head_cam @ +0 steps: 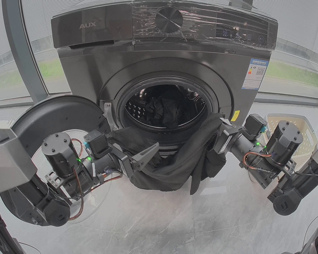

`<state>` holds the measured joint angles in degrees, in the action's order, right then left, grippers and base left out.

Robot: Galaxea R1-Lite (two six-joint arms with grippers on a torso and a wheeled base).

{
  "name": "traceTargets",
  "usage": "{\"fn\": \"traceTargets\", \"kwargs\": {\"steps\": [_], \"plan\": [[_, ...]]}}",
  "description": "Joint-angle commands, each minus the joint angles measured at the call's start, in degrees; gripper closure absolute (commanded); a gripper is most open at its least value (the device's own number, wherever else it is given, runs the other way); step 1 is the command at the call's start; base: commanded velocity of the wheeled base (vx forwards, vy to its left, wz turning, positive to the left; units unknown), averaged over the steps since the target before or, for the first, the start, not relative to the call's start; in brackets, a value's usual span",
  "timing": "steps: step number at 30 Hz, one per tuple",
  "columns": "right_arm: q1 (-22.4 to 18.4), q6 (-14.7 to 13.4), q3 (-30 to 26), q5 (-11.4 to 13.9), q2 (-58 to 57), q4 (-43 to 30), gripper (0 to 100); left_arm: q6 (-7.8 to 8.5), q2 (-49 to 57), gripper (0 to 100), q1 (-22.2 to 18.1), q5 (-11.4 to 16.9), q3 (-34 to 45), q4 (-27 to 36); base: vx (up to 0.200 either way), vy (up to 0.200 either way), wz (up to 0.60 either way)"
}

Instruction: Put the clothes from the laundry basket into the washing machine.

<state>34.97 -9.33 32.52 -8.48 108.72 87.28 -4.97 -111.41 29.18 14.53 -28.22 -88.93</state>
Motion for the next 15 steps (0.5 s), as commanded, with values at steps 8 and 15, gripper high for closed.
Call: {"fn": "traceTargets", "kwargs": {"steps": [8,15], "plan": [[2.3,-0.2,2.2,-0.2,3.7,0.4,100,-0.21,-8.1,0,4.9,0.1,-1.0,-0.5,0.000,0.000,0.00],[3.4,-0.2,4.2,-0.4,6.1,0.4,100,-0.30,-13.0,0,6.9,0.2,-4.9,-0.5,0.000,0.000,0.00]]}}
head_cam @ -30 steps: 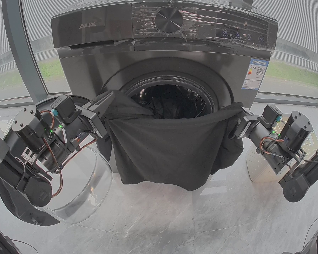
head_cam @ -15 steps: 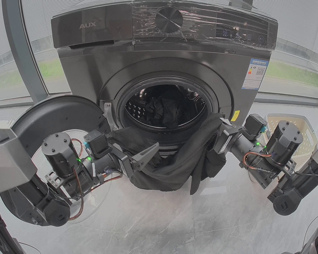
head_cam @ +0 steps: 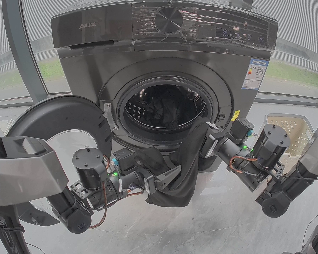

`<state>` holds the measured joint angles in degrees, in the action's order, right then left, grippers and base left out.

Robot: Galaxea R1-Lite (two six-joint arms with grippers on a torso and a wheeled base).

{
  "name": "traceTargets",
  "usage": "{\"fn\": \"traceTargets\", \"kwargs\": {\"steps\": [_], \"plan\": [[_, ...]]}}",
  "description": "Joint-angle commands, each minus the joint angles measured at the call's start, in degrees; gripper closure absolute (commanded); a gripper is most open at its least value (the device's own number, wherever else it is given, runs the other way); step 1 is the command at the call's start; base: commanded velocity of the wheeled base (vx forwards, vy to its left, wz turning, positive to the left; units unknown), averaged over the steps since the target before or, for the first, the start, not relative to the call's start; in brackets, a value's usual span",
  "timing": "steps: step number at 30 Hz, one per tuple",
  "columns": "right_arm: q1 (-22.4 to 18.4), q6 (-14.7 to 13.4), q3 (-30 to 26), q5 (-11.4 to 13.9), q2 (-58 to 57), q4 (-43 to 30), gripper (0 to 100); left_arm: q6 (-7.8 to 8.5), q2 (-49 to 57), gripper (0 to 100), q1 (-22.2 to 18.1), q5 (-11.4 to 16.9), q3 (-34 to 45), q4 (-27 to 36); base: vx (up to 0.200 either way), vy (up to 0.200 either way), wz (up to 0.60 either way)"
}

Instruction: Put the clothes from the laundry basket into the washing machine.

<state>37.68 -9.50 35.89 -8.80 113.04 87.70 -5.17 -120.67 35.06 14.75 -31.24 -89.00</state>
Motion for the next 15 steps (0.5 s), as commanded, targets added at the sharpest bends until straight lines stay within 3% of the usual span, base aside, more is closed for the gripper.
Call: {"fn": "traceTargets", "kwargs": {"steps": [1,15], "plan": [[1.1,0.0,0.8,-0.1,2.0,0.0,100,-0.10,-4.6,0,1.2,0.0,-2.6,-0.4,0.000,0.000,0.00],[4.8,-0.8,1.6,-1.2,2.8,-0.2,100,0.42,-15.0,0,4.0,-0.2,-11.6,-0.5,0.000,0.000,0.00]]}}
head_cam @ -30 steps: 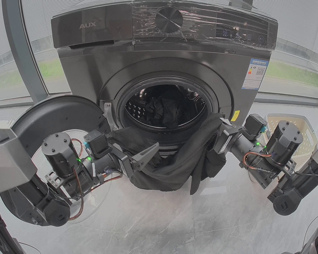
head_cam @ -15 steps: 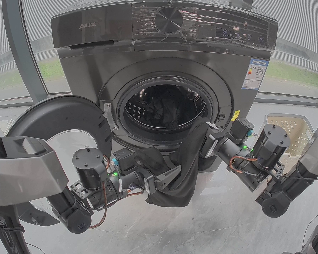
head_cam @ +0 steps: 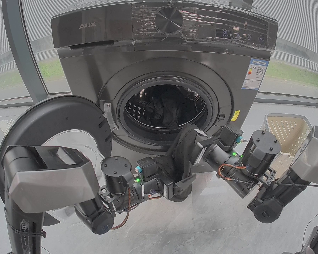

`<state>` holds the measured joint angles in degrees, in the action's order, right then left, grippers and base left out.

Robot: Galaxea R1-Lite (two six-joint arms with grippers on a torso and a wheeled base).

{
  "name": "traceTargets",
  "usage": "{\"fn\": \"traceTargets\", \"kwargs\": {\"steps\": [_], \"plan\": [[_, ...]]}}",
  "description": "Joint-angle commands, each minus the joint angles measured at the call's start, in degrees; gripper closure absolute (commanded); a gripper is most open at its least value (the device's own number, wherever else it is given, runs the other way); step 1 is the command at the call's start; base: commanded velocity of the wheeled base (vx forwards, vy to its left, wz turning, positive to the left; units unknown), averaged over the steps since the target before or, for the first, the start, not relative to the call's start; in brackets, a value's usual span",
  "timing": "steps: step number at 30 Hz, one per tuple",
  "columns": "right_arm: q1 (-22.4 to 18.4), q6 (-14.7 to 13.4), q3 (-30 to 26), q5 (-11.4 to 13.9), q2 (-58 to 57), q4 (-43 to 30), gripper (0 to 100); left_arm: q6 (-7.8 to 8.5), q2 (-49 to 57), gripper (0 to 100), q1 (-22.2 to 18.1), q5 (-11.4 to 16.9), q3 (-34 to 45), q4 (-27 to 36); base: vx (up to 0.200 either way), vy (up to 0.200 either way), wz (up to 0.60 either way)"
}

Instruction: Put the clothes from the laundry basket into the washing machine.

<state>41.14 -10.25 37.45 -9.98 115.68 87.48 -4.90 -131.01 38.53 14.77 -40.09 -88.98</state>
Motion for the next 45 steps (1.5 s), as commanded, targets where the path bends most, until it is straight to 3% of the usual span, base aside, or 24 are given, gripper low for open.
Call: {"fn": "traceTargets", "kwargs": {"steps": [1,8,14,15,22,30,43,44,45], "plan": [[1.7,0.0,0.0,0.0,0.2,0.0,100,0.24,-5.3,0,0.5,-0.4,-3.6,-0.5,0.000,0.000,0.00],[3.2,-0.6,-0.2,-1.7,-0.5,-0.3,100,2.44,-10.3,0,-0.3,-2.0,-8.9,-0.6,0.000,0.000,0.00],[3.1,-0.7,-0.6,-1.8,-1.3,-0.3,100,2.97,-11.3,0,-1.4,-3.5,-9.3,-0.7,0.000,0.000,0.00],[3.1,-0.9,-0.7,-1.9,-1.3,-0.3,100,2.97,-11.2,100,-1.5,-3.5,-9.3,-0.7,0.000,0.000,0.00],[1.9,-1.1,-3.3,-2.0,-1.5,-0.1,100,2.79,-8.4,100,-2.7,-3.9,-8.4,-0.7,0.000,0.000,0.00],[1.2,-1.3,-12.7,-1.9,-3.0,-0.5,100,2.44,-0.6,100,-3.0,-5.2,-5.5,-0.6,0.000,0.000,0.00],[2.1,-1.0,-16.5,-0.6,-3.0,0.5,100,1.91,9.7,100,-2.5,-5.4,-0.7,-0.5,0.000,0.000,0.00],[2.1,-1.0,-16.5,-0.6,-3.0,0.4,0,1.91,10.4,100,-2.4,-5.4,-0.2,-0.5,0.000,0.000,0.00],[2.1,-1.0,-16.6,-0.6,-3.0,0.4,0,1.91,10.9,100,-2.4,-5.4,0.2,-0.5,0.000,0.000,0.00]]}}
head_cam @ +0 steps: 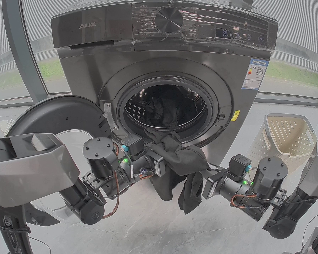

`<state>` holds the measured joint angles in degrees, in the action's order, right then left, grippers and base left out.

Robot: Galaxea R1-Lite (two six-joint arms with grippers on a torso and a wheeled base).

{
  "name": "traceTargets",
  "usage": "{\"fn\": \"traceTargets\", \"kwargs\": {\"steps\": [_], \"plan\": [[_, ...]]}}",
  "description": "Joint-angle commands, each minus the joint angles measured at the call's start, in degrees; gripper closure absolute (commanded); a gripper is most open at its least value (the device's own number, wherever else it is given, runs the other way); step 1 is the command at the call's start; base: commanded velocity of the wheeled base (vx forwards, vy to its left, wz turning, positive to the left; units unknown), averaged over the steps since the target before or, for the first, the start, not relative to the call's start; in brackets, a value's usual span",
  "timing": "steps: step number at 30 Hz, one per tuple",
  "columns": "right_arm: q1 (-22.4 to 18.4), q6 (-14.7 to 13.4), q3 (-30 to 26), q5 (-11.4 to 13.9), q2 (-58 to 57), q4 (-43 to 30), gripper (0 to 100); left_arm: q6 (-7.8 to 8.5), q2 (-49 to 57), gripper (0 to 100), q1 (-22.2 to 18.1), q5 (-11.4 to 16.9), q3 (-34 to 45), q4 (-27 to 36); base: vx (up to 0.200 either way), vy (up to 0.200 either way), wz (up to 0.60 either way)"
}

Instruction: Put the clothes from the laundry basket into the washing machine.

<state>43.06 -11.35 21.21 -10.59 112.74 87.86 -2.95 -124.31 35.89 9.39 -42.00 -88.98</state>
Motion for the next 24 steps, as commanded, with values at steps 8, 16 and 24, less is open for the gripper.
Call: {"fn": "traceTargets", "kwargs": {"steps": [8,16,24], "plan": [[-0.3,0.5,-5.4,0.0,-0.2,-0.8,0,-0.39,9.6,100,0.3,-2.0,7.2,-0.5,0.000,0.000,0.00],[-4.0,1.2,-7.9,0.0,-1.3,-0.9,0,-0.74,12.7,100,-0.4,-2.8,15.9,-0.5,0.000,0.000,0.00],[-6.6,1.2,-9.2,-0.6,-0.9,-0.8,0,-0.92,13.2,100,-0.5,-7.2,17.8,-0.6,0.000,0.000,0.00]]}}
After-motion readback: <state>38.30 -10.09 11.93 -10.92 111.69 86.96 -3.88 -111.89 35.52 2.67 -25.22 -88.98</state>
